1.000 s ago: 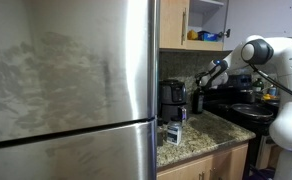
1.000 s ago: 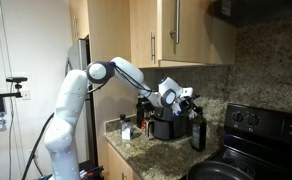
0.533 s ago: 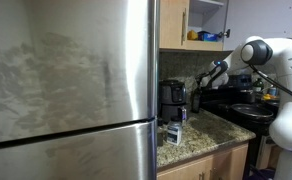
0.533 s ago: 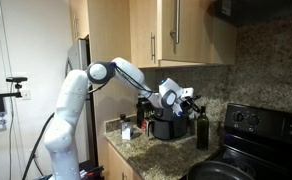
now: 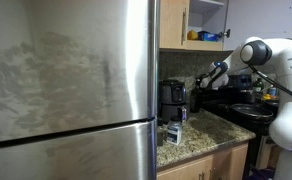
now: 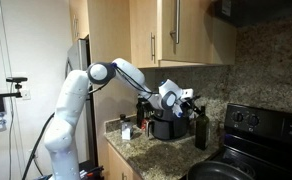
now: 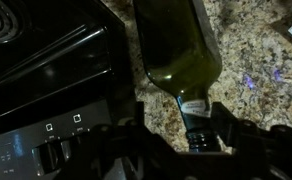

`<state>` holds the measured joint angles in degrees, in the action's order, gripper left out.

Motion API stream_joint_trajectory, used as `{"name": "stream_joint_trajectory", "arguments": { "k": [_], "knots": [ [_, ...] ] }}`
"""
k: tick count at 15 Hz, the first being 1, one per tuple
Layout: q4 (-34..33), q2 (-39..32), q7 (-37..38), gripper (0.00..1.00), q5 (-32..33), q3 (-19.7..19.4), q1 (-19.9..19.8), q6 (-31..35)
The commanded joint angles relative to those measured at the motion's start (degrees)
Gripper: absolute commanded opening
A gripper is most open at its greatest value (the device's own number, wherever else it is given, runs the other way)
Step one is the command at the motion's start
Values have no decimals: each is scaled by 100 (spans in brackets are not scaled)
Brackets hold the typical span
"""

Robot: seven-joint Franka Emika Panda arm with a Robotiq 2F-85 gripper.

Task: Move the bottle that is near the stove to the left of the air fryer

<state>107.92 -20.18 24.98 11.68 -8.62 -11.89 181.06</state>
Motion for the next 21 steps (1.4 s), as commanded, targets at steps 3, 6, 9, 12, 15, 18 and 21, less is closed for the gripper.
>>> {"name": "stream_joint_trajectory", "arguments": {
  "k": [3, 6, 9, 12, 15, 18, 21],
  "knots": [
    [-65, -68, -809, 100, -612, 172, 13, 215],
    [-3, 3, -625, 100, -667, 211, 11, 134],
    [-174, -128, -558, 100, -720, 30, 172, 128],
    [-645, -470, -428, 100, -625, -444, 485, 84],
    [-978, -745, -429, 100, -509, -899, 851, -60],
    [-1224, -989, -447, 100, -511, -1054, 1041, -178],
    [-1534, -1268, -438, 100, -533, -1238, 1192, -193]
  ]
}}
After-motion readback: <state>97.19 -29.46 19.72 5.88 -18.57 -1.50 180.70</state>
